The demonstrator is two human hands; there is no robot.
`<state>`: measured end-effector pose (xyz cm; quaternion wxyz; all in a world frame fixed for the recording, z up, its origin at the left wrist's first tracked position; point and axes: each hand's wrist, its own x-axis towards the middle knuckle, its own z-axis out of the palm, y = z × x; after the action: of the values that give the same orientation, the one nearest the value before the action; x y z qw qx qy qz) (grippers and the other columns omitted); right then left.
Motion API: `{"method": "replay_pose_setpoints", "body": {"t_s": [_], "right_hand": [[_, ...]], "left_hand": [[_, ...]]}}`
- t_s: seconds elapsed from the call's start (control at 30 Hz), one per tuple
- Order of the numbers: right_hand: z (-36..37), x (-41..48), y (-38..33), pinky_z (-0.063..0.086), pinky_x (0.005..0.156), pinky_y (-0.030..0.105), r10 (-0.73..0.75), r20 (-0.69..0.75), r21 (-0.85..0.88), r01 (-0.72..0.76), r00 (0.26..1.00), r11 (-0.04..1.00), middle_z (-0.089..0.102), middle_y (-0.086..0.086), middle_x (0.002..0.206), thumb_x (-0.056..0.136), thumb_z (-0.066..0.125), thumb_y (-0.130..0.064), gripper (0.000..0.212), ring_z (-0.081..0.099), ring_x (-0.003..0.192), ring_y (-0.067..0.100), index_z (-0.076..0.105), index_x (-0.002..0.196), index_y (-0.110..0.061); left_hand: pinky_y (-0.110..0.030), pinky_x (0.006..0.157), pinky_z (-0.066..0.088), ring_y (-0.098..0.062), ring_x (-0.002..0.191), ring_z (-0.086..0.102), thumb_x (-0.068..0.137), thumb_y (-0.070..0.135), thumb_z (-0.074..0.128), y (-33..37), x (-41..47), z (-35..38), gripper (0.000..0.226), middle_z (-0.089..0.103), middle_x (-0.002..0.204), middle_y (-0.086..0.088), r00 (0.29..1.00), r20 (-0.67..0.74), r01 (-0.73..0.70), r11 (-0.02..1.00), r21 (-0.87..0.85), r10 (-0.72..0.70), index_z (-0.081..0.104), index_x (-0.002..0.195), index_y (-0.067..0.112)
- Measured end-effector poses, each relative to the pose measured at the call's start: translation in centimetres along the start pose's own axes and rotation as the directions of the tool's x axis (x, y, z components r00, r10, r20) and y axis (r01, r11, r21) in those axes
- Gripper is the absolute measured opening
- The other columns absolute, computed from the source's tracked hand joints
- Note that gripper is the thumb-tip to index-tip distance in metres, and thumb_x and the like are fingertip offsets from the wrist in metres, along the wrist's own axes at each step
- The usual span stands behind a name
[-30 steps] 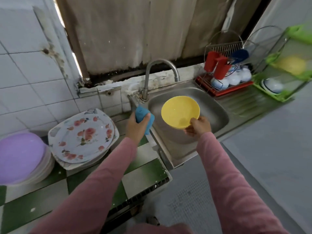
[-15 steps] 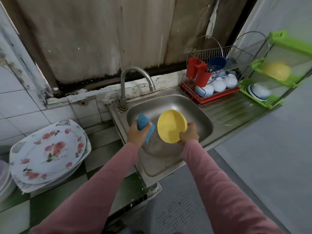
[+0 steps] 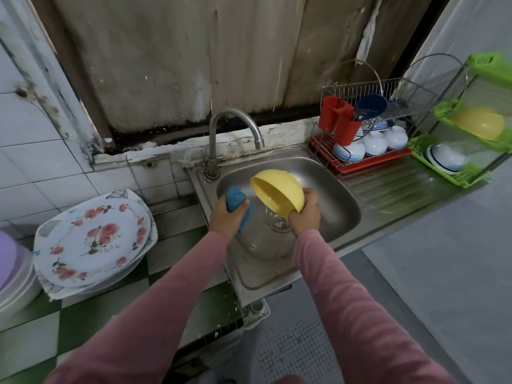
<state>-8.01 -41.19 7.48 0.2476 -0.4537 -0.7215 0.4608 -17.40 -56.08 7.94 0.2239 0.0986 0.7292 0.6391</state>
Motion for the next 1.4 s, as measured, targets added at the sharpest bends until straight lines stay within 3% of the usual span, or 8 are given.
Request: {"method": "replay_pose_setpoints", "body": {"t_s": [0.27, 0.43, 0.67, 0.9, 1.0, 1.13, 1.27, 1.4], "right_hand": [[1.6, -2.6, -0.9, 0.046, 0.086, 0.033, -0.045, -0.031, 0.298, 0.052, 0.999, 0.953, 0.045, 0.011, 0.124, 0.073, 0.043, 0.022, 0.066, 0.049, 0.117, 0.032, 0.037, 0.126, -0.016], [3.9, -5.8, -2.1, 0.057, 0.068, 0.037, 0.164, 0.189, 0.509, -0.239, 0.968, 0.827, 0.036, 0.005, 0.137, 0.085, 0.042, 0.012, 0.077, 0.045, 0.12, 0.031, 0.022, 0.147, -0.03], [8.3, -11.0, -4.1, 0.06, 0.078, 0.049, 0.191, 0.483, 0.462, -0.434, 0.855, 0.774, 0.059, 0.011, 0.124, 0.095, 0.056, -0.052, 0.05, 0.072, 0.091, 0.039, 0.031, 0.136, -0.037], [15.4, -16.8, -6.8, 0.046, 0.092, 0.053, 0.185, 0.651, 0.288, -0.465, 0.736, 0.837, 0.054, 0.001, 0.135, 0.08, 0.033, -0.089, 0.078, 0.053, 0.119, 0.028, 0.037, 0.141, -0.042], [18.0, -20.1, -7.6, 0.057, 0.083, 0.051, 0.082, 0.789, 0.329, -0.531, 0.609, 0.781, 0.058, 0.008, 0.138, 0.067, 0.048, -0.093, 0.096, 0.06, 0.119, 0.032, 0.04, 0.145, -0.037], [20.9, -23.5, -8.8, 0.056, 0.091, 0.05, -0.041, 0.853, 0.41, -0.618, 0.521, 0.671, 0.062, 0.014, 0.136, 0.075, 0.055, -0.083, 0.094, 0.061, 0.123, 0.034, 0.044, 0.148, -0.024], [22.6, -25.5, -9.9, 0.052, 0.099, 0.049, -0.109, 0.866, 0.45, -0.668, 0.488, 0.593, 0.057, 0.016, 0.141, 0.074, 0.061, -0.077, 0.098, 0.056, 0.129, 0.034, 0.042, 0.149, -0.017], [23.9, -26.0, -10.2, 0.053, 0.096, 0.053, -0.1, 0.871, 0.429, -0.644, 0.481, 0.634, 0.059, 0.016, 0.139, 0.066, 0.06, -0.084, 0.109, 0.057, 0.127, 0.035, 0.043, 0.148, -0.015]], "left_hand": [[-0.033, 0.091, 0.05, -0.018, 0.108, 0.058, 0.093, 0.029, 0.066, -0.3, -1.1, -3.0, 0.042, 0.059, 0.122, -0.001, 0.999, -0.028, 0.014, 0.999, -0.048, -0.016, 0.052, 0.13, 0.017], [-0.034, 0.09, 0.049, -0.02, 0.106, 0.058, 0.095, 0.026, 0.062, -1.0, -2.7, -7.0, 0.037, 0.06, 0.122, -0.004, 0.998, -0.06, 0.028, 0.995, -0.091, -0.033, 0.052, 0.129, 0.015], [-0.027, 0.086, 0.042, -0.016, 0.1, 0.054, 0.094, 0.028, 0.063, -1.9, -5.8, -13.9, 0.026, 0.057, 0.109, 0.001, 0.945, -0.314, -0.095, 0.995, -0.012, 0.087, 0.053, 0.116, 0.018], [-0.026, 0.093, 0.045, -0.012, 0.105, 0.053, 0.095, 0.025, 0.061, -1.1, -8.7, -21.0, 0.032, 0.055, 0.116, 0.003, 0.842, -0.506, -0.216, 0.976, -0.003, 0.185, 0.049, 0.125, 0.019], [-0.032, 0.101, 0.046, -0.021, 0.114, 0.054, 0.096, 0.02, 0.06, -1.3, -9.3, -23.9, 0.043, 0.058, 0.126, -0.007, 0.787, -0.497, -0.291, 0.931, 0.222, 0.365, 0.049, 0.136, 0.007], [-0.049, 0.115, 0.031, -0.033, 0.134, 0.043, 0.091, 0.013, 0.052, -2.1, -9.4, -27.5, 0.051, 0.05, 0.141, -0.014, 0.796, -0.213, -0.278, 0.654, 0.703, 0.567, 0.046, 0.141, 0.008], [-0.039, 0.122, 0.014, -0.025, 0.149, 0.019, 0.099, 0.028, 0.052, -2.3, -10.3, -29.4, 0.063, 0.021, 0.162, -0.007, 0.974, -0.03, -0.124, 0.64, 0.758, 0.224, 0.022, 0.154, 0.018], [-0.041, 0.116, 0.025, -0.028, 0.145, 0.028, 0.103, 0.047, 0.035, -1.6, -11.1, -30.2, 0.062, 0.011, 0.164, -0.005, 0.994, 0.092, -0.041, 0.546, 0.837, -0.067, 0.01, 0.156, 0.026]]}}
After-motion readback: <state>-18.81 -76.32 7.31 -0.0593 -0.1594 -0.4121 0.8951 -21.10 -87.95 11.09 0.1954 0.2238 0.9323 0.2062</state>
